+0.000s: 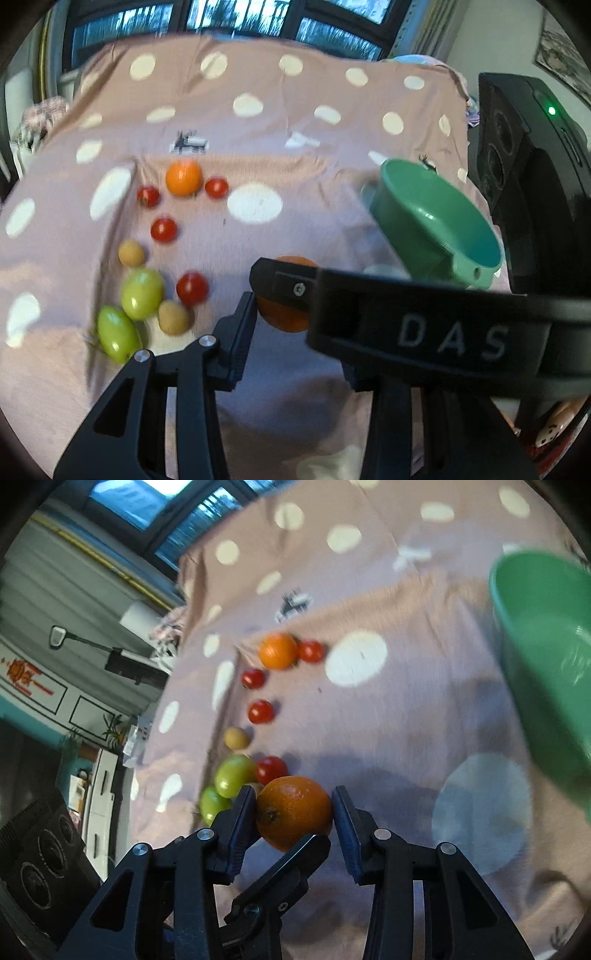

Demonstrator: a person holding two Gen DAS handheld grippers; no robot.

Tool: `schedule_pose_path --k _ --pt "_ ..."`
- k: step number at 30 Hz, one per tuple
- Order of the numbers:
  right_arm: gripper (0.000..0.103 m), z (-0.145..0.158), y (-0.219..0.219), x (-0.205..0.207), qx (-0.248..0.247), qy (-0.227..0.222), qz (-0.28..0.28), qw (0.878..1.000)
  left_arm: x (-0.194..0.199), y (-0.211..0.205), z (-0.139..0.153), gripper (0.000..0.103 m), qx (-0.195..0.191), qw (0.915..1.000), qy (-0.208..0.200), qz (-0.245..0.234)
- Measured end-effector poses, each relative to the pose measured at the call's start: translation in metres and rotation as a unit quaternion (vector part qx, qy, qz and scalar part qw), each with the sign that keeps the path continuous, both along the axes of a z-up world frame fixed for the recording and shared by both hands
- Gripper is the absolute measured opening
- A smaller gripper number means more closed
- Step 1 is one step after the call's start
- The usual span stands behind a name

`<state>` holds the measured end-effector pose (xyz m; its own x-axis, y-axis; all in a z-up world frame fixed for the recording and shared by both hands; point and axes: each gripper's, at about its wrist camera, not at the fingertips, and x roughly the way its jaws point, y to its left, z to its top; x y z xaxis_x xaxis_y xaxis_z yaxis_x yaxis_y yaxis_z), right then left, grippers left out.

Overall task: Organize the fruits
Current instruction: 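Carry the held orange with the right tool over the green bowl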

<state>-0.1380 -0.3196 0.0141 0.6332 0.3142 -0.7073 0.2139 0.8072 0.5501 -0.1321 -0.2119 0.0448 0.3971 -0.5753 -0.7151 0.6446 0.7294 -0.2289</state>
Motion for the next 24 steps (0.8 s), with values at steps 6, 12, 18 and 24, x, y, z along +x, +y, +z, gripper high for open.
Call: schedule_pose_path --k 6,12,18,24 --pt "0.045 0.033 -0.01 -0.017 -0.022 -0.054 -0.019 0.998 -0.018 -0.021 0.033 0.04 0.0 0.9977 -0.066 -0.018" --pt "0.045 0.055 -0.039 -0.041 -0.028 -0.096 -0.054 0.994 -0.032 -0.053 0.053 0.04 -0.006 0.9931 -0.104 -0.054" --pt "0.045 0.065 -0.07 -0.064 -0.033 -0.119 -0.095 0.988 -0.041 -0.086 0.059 0.04 -0.016 0.9889 -0.115 -0.094" --pt "0.045 0.065 -0.097 -0.081 -0.047 -0.123 -0.132 0.982 -0.043 -0.117 0.058 0.04 -0.022 0.9858 -0.105 -0.13"
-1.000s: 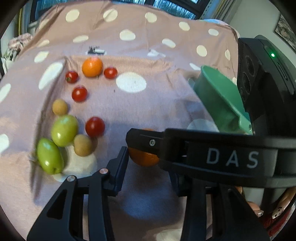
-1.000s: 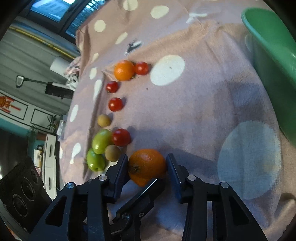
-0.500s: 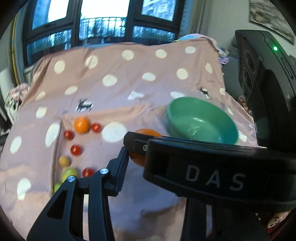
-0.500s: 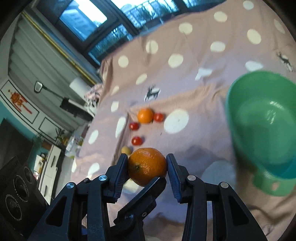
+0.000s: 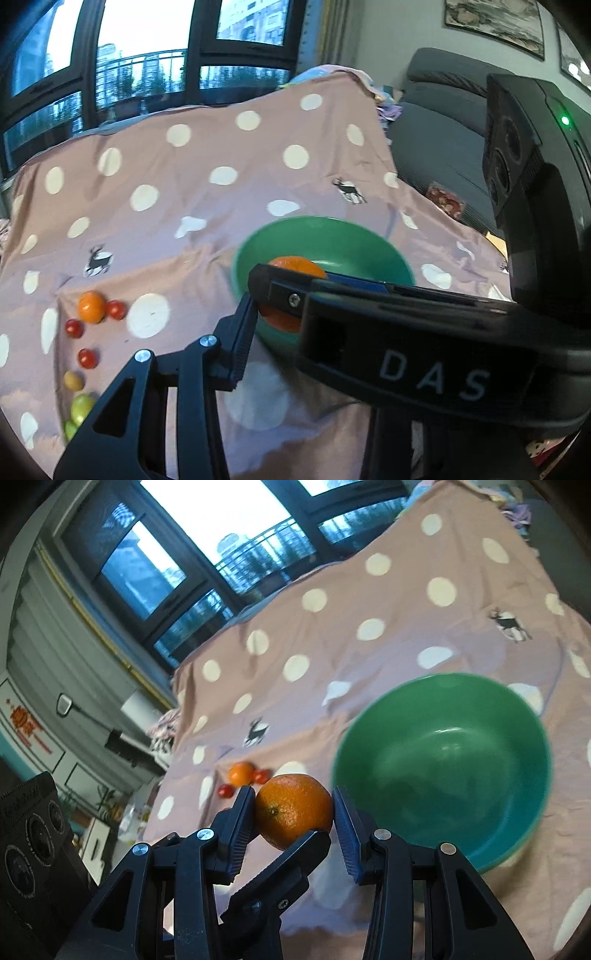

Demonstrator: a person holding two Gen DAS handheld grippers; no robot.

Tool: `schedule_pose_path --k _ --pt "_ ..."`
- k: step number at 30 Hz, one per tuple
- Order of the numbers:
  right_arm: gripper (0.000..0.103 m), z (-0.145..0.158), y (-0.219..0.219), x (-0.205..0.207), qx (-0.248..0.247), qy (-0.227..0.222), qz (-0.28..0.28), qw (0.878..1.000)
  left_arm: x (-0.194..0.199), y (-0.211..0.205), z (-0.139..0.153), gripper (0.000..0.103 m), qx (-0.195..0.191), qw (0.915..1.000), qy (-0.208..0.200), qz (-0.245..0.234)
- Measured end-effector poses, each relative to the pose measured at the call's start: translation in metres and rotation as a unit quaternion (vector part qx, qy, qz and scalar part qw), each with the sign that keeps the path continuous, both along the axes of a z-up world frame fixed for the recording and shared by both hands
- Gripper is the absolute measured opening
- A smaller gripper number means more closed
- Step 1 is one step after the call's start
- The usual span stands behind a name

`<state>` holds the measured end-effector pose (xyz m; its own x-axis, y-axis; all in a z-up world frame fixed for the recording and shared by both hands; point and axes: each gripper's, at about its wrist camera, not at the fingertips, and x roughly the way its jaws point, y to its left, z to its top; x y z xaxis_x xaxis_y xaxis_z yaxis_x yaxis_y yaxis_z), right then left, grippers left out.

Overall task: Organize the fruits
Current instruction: 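Carry the held orange with the right tool over the green bowl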

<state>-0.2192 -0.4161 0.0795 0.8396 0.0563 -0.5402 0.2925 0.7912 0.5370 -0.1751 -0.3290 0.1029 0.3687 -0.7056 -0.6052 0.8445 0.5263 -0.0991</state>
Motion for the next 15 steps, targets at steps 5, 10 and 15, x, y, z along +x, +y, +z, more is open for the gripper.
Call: schedule_pose_path --k 5,10,15 --pt "0.045 -0.005 -0.02 -0.009 0.006 0.006 -0.027 1.0 -0.002 -0.019 -0.006 0.04 0.005 0.9996 0.011 -0.026" --pt "0.045 -0.012 -0.034 -0.014 0.012 0.016 -0.048 0.999 0.0 -0.035 -0.013 0.04 0.011 0.9986 0.031 -0.042" --pt "0.045 -0.022 -0.046 -0.014 0.024 0.028 -0.061 0.997 0.002 -0.046 -0.021 0.04 0.019 0.9974 0.045 -0.053"
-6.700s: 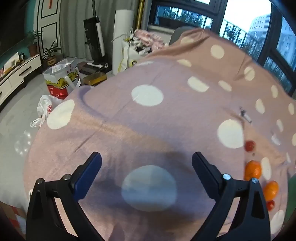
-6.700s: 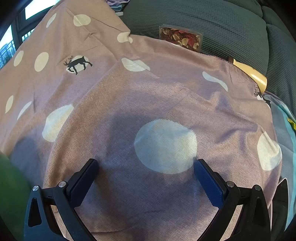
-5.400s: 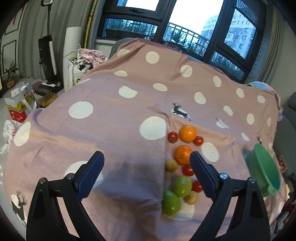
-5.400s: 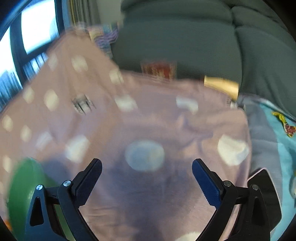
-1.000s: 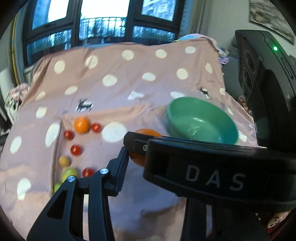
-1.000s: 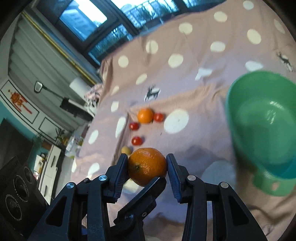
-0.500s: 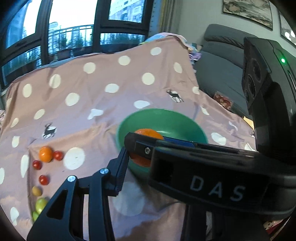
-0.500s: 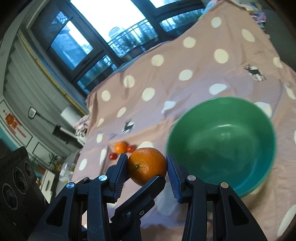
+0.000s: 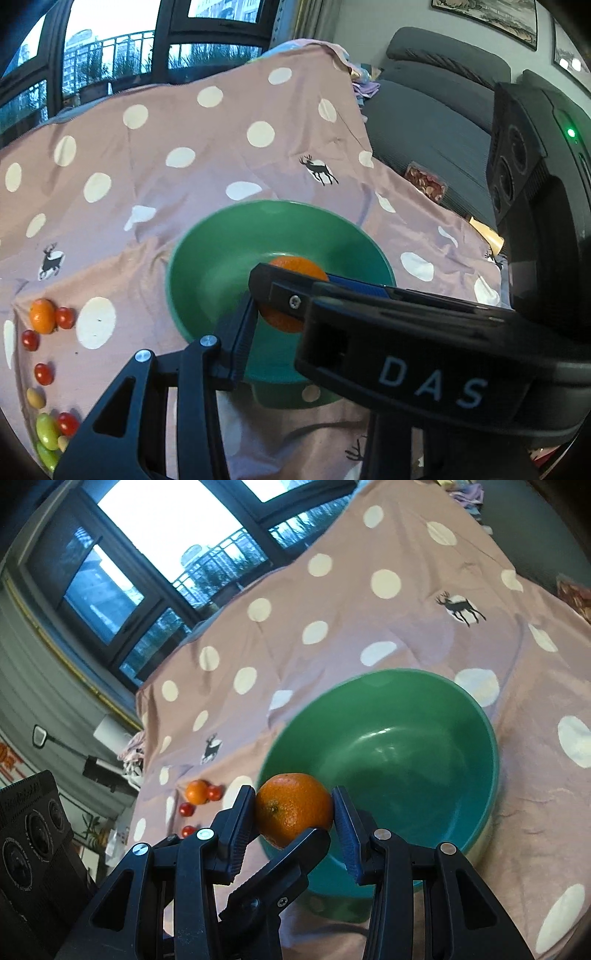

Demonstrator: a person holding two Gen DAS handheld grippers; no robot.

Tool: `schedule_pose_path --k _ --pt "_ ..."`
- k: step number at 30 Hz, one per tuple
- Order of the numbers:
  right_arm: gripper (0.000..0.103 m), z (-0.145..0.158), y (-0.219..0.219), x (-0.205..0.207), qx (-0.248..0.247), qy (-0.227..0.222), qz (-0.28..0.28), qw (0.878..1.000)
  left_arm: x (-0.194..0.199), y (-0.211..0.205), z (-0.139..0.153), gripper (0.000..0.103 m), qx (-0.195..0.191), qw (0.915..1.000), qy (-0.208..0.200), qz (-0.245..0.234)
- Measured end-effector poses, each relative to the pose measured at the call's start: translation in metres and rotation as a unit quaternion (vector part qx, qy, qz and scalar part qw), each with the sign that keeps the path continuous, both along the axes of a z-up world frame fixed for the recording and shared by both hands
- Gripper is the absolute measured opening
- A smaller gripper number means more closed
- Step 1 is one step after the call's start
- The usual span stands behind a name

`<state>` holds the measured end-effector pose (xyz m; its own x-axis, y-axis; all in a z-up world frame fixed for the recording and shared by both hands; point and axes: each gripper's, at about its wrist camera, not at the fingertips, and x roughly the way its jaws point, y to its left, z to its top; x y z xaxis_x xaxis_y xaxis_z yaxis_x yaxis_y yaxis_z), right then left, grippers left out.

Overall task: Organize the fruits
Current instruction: 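Carry the held orange with the right tool over the green bowl, then lower the orange into the green bowl and open the right tool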

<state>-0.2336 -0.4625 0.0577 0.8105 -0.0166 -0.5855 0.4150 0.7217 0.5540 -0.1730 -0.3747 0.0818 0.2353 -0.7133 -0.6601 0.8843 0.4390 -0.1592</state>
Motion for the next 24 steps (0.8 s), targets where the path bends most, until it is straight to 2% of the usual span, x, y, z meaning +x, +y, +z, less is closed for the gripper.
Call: schedule_pose_path --k 14,24 --pt "0.045 -0.022 -0.015 0.008 0.012 0.044 -0.018 0.999 0.012 -0.023 -0.022 0.04 0.018 0.9985 0.049 -0.016" --pt "0.045 -0.028 -0.018 0.015 0.015 0.058 -0.018 0.998 0.019 -0.026 -0.03 0.04 0.021 0.9978 0.062 -0.013"
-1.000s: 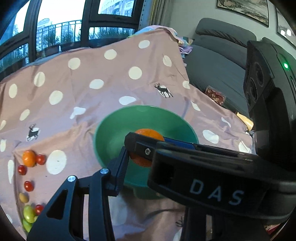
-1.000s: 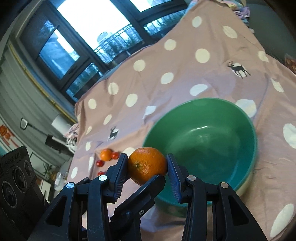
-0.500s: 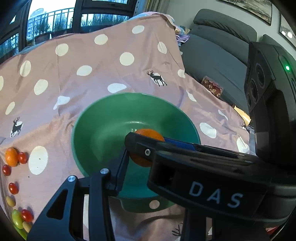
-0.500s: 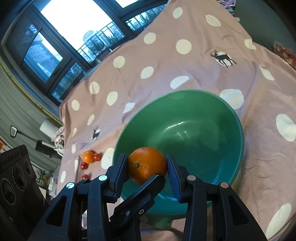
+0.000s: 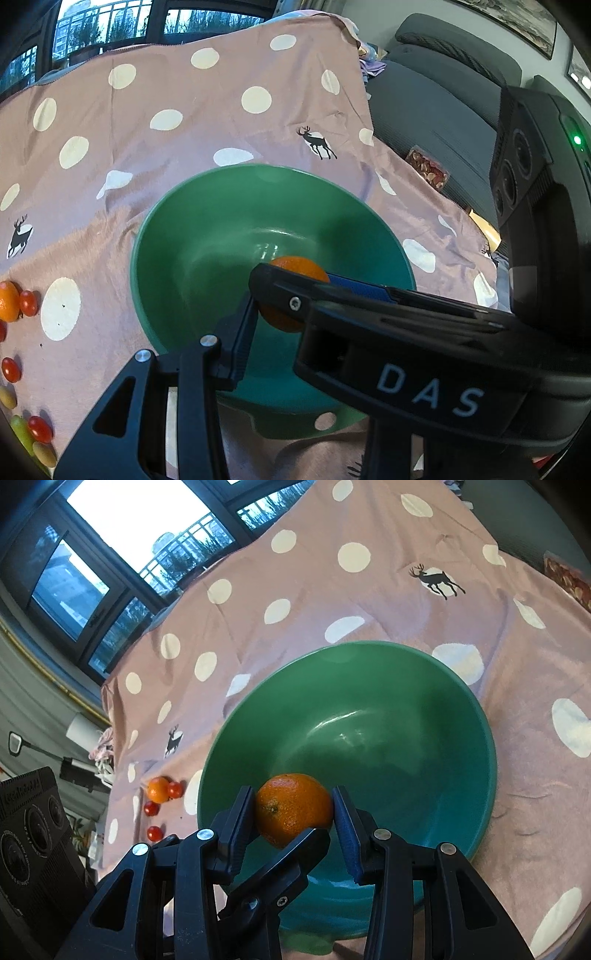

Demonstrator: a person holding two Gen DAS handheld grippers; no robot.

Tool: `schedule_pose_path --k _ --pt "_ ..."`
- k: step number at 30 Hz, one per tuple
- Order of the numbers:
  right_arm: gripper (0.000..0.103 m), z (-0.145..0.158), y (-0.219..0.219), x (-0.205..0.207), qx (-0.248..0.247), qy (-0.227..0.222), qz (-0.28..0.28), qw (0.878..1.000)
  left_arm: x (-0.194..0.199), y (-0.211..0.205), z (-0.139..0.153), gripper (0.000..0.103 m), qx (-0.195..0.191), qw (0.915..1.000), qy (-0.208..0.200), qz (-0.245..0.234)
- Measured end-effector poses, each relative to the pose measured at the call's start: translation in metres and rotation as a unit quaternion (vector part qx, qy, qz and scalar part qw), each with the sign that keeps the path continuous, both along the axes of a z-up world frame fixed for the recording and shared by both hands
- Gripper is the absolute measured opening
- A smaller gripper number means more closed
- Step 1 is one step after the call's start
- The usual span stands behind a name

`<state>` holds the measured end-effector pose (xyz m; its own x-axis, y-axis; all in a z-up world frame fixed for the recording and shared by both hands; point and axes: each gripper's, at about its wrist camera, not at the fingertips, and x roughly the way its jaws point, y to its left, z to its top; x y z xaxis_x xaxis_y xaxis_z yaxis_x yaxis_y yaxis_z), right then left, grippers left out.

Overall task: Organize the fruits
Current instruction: 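Lower the orange into the green bowl and open the right tool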

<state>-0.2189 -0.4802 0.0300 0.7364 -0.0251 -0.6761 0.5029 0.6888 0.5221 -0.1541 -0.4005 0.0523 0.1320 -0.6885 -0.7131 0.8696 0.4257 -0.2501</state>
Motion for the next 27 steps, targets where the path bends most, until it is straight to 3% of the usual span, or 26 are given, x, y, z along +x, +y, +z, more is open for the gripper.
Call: schedule_pose_path --k 17,22,27 --pt "0.045 -0.003 0.0 0.006 0.001 0.011 0.004 1.0 0.004 0.004 -0.005 0.041 0.001 0.9998 0.011 0.013" --pt "0.045 0.002 0.004 0.007 -0.051 0.03 -0.023 0.998 0.0 0.007 0.001 0.04 0.002 0.9992 -0.024 0.032" --pt "0.049 0.006 0.003 0.004 -0.07 0.019 -0.04 0.997 0.005 0.019 0.01 0.044 0.001 0.9983 -0.028 0.052"
